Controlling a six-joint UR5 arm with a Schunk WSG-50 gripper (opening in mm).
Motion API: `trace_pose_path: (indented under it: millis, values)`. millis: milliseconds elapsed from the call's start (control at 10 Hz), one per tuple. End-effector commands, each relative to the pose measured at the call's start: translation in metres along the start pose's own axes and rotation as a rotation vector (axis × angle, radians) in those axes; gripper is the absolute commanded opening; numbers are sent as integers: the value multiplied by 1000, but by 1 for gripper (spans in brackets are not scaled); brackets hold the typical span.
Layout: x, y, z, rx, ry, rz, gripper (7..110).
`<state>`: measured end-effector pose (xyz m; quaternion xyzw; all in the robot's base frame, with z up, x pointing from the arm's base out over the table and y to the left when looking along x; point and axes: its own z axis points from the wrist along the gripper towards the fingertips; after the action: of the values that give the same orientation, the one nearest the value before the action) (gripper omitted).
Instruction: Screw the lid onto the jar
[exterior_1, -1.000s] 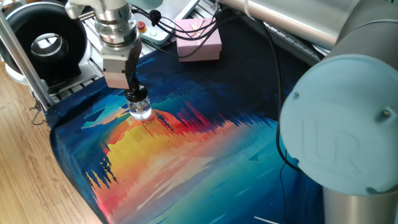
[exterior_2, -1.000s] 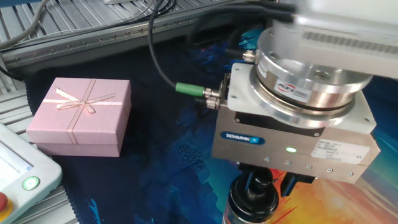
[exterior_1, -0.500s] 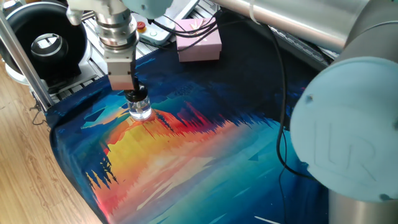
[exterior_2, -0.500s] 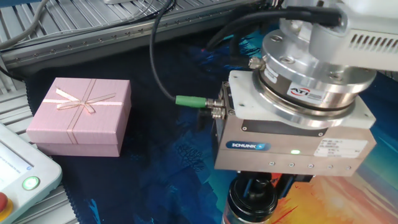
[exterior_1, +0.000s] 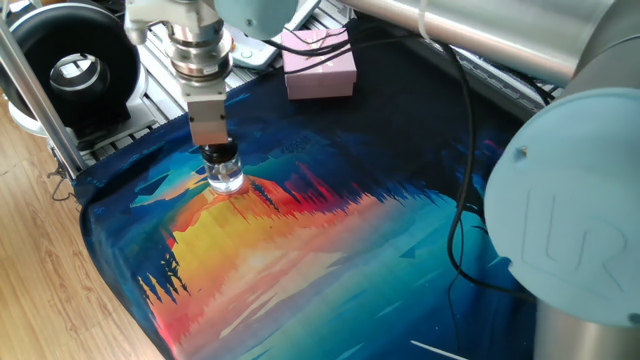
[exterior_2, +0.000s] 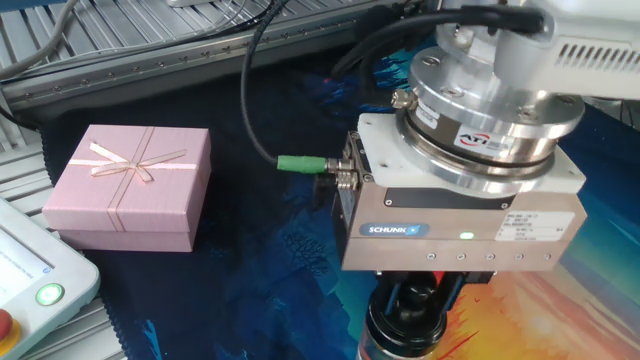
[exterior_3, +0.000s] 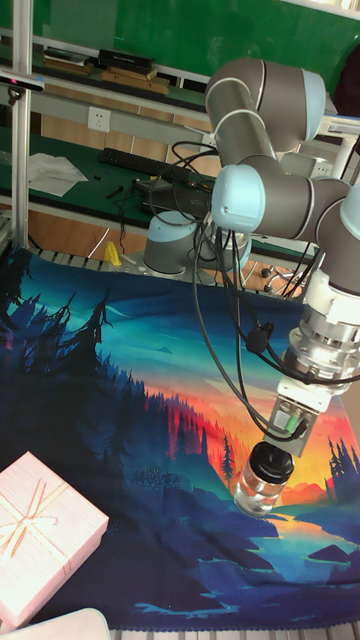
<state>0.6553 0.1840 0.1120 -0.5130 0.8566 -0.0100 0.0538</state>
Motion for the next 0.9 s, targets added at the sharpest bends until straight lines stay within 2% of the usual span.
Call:
trace_pose_path:
  millis: [0,300,400,500,800]
  values:
    - [-4,5,-1,-22,-37,-40,44]
    - [1,6,0,-28,-19,-58,44]
    - [4,6,0,-28,-5,-56,22]
    - [7,6,0,-29,7,-53,22]
    - [5,4,0,-36,0,-57,22]
